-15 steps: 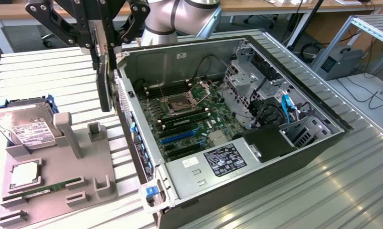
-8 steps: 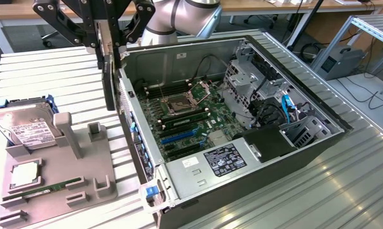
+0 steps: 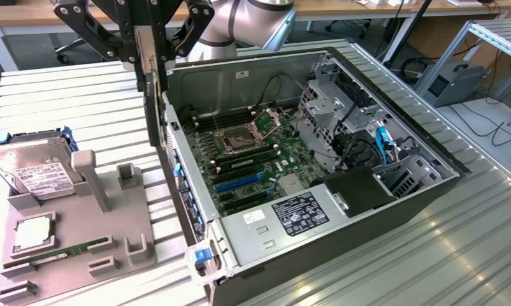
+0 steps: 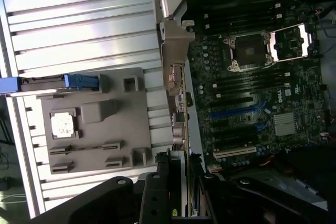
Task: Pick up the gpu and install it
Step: 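Pick up the gpu and move the gpu toward the slot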
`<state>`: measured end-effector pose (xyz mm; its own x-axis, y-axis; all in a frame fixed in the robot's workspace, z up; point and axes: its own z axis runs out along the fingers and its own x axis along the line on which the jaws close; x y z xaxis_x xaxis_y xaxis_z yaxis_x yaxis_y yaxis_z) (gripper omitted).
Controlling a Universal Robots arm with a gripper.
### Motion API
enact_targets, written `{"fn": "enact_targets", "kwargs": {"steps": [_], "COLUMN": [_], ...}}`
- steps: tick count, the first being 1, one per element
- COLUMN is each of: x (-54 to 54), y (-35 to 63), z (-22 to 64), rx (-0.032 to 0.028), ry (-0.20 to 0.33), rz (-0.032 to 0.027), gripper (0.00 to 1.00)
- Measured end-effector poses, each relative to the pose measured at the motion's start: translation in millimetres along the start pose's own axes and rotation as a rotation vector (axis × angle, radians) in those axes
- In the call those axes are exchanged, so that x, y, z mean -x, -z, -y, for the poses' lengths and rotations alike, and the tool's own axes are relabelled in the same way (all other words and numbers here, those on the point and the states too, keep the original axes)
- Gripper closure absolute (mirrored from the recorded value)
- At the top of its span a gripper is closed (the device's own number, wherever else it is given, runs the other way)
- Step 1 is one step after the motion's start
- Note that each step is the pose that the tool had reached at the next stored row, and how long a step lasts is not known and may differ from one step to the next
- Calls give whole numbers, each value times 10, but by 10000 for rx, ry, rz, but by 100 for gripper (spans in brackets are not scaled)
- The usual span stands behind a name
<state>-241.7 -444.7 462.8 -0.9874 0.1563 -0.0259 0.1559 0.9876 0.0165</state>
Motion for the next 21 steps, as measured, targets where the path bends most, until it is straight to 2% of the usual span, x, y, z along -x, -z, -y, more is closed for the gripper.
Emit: {"fn": "enact_targets", "kwargs": {"steps": [21], "x": [227], "y": [-7], "z": [-36], "rx": [0], "ry": [0], "rz": [0], "gripper": [73]}}
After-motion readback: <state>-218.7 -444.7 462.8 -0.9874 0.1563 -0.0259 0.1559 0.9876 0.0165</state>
